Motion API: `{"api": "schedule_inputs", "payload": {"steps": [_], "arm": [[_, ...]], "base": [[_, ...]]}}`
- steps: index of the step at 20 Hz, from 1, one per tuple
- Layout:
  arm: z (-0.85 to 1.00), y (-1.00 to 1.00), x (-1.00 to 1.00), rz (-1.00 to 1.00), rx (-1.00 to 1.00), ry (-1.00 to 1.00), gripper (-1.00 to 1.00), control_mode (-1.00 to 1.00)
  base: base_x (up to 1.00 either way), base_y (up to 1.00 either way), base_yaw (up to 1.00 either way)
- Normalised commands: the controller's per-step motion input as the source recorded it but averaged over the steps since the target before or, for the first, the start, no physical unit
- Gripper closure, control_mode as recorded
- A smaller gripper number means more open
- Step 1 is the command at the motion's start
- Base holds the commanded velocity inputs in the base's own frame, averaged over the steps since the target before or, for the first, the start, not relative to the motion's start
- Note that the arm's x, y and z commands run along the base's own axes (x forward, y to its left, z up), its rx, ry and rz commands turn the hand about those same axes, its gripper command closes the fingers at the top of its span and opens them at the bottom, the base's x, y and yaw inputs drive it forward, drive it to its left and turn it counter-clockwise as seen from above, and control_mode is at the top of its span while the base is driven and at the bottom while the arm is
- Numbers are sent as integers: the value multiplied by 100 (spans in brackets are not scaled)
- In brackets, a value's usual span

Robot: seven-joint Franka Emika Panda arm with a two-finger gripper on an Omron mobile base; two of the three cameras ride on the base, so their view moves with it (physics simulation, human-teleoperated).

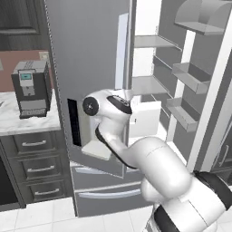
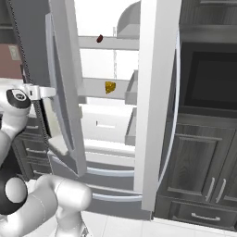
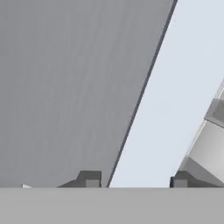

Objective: Retrieve the sausage and cheese from the fridge and place them on the cutting board on the counter.

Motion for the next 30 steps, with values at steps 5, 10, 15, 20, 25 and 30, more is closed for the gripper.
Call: {"api": "schedule_inputs", "payload": {"steps": [5, 10, 15, 20, 25, 30], "arm": [[0, 100, -51, -10, -23, 0, 100, -100], [0, 95, 4, -17, -9, 0, -100, -100], [0, 11, 9, -23, 0, 0, -100, -100], [5, -43, -50, -22, 1, -2, -100, -100], [1, -48, -99, -8, 2, -22, -100, -100], [2, -31, -99, 0, 0, -38, -100, -100]], "base": [[0, 0, 0], [0, 0, 0], [0, 0, 0], [0, 0, 0], [0, 0, 0], [0, 0, 0]]}}
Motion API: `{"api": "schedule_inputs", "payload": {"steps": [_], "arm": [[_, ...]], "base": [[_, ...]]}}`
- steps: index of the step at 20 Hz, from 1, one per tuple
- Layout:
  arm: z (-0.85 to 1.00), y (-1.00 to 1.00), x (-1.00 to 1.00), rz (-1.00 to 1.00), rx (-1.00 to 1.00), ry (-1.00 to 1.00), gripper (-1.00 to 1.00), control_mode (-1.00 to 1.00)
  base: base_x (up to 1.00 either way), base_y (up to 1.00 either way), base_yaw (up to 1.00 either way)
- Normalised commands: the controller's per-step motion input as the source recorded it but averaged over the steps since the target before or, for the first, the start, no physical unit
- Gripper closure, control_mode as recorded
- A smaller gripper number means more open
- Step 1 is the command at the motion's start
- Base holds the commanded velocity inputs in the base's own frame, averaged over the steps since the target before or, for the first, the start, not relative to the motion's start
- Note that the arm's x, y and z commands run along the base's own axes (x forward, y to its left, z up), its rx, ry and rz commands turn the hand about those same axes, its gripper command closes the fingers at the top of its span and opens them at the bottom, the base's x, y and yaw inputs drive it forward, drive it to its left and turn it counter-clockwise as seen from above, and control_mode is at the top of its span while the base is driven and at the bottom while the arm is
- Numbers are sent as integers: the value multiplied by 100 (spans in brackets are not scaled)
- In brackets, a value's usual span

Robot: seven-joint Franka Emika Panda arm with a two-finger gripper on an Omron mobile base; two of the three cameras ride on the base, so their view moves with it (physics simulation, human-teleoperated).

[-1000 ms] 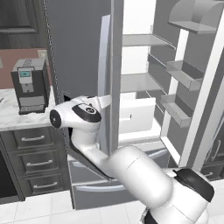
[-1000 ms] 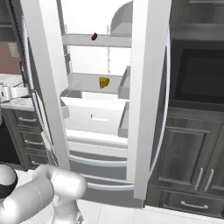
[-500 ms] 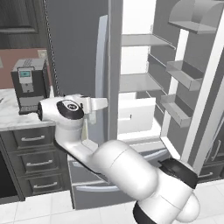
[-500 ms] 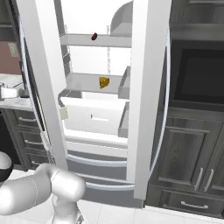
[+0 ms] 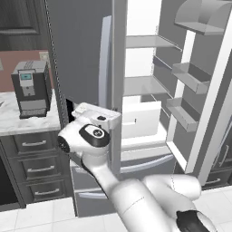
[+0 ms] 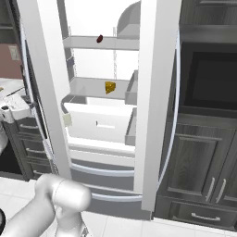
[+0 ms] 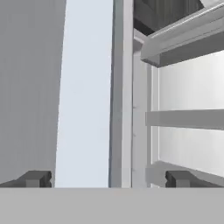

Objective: Retrieve the sausage and cheese from the fridge and place them on the cutting board on the counter.

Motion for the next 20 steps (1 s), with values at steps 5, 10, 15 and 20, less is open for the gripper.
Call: {"api": "schedule_inputs", "payload": {"steps": [5, 10, 15, 20], "arm": [[0, 12, -40, 1, 1, -30, -100, -100], [31, 70, -16, -7, 1, -18, -100, -100], [45, 100, -79, -31, 0, -17, -100, -100], [48, 99, -96, -38, 0, -9, -100, -100]], "base": [[0, 0, 0], [0, 0, 0], [0, 0, 0], [0, 0, 0]]}}
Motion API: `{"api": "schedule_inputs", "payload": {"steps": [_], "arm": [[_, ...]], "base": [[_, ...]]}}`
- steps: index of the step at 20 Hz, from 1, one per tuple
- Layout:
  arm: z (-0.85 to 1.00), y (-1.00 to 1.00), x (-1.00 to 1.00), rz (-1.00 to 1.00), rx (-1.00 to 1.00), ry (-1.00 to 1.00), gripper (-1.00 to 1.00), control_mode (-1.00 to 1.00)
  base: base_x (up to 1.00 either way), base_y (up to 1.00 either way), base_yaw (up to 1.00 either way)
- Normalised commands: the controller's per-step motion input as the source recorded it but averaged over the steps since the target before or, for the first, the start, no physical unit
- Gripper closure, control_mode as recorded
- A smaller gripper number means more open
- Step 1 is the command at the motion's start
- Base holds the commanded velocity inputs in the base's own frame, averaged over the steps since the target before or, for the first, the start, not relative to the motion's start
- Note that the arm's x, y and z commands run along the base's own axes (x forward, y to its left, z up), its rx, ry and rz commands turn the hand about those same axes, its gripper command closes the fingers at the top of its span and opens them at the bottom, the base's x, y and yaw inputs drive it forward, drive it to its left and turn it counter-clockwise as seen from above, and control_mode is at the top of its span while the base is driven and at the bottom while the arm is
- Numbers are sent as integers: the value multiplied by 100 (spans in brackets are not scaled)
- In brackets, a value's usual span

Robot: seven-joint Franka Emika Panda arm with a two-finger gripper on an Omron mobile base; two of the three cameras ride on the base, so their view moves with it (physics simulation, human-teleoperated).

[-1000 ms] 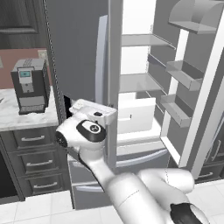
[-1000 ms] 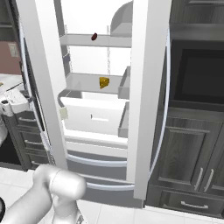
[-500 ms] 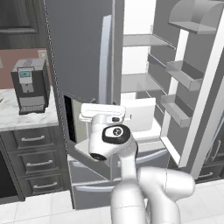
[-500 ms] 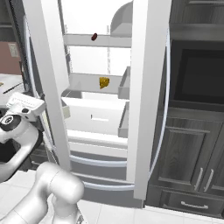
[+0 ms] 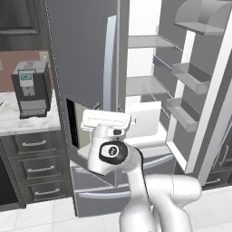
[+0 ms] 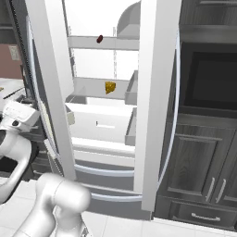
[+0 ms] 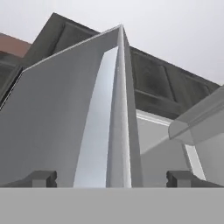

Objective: Retrieve the sausage and cheese from the fridge and place them on the cutting board on the counter.

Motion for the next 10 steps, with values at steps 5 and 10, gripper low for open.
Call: {"api": "schedule_inputs", "payload": {"steps": [5, 10], "arm": [[64, 66, -100, -33, 2, -6, -100, -100], [83, 12, -100, -20, 4, 2, -100, -100]], "base": [[0, 0, 0], [0, 0, 0]]}}
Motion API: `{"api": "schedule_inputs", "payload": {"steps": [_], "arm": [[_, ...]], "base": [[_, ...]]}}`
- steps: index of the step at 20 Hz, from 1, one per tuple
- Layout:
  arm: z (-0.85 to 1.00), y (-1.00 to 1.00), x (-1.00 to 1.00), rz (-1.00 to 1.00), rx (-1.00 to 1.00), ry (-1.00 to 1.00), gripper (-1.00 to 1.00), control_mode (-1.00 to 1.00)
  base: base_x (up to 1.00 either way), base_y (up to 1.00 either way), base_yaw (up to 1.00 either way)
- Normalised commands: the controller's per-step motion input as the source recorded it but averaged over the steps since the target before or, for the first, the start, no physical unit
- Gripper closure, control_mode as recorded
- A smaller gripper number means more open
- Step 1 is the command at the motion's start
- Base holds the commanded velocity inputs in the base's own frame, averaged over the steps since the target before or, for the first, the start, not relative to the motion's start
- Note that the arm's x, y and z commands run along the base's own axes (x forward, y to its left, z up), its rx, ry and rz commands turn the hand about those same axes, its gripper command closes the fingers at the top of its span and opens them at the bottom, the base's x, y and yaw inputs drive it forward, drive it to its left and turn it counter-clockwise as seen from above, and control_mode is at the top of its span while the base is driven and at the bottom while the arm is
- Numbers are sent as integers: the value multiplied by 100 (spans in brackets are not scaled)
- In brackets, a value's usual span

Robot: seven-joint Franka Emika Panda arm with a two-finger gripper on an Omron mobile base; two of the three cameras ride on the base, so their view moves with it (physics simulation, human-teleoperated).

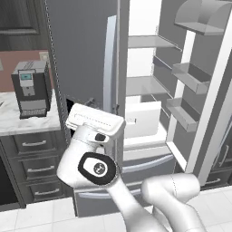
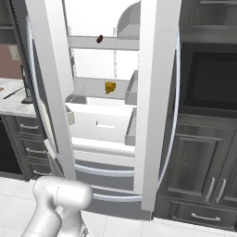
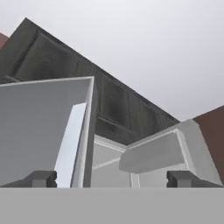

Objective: Retrieve the sausage and cheese from the fridge and place them on the cutting board on the counter.

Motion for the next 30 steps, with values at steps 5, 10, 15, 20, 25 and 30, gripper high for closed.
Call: {"api": "schedule_inputs", "payload": {"steps": [5, 10, 15, 20, 25, 30], "arm": [[77, -14, -99, -19, 9, 14, -100, -100], [64, -63, -40, -18, 12, 20, -100, -100], [16, -71, 27, -3, 12, 17, -100, -100], [-16, -71, 73, 3, 17, 10, -100, -100], [-18, -39, 66, 30, 21, 29, -100, -100], [-6, -17, 54, 47, 20, 34, -100, -100]], "base": [[0, 0, 0], [0, 0, 0], [0, 0, 0], [0, 0, 0], [0, 0, 0], [0, 0, 0]]}}
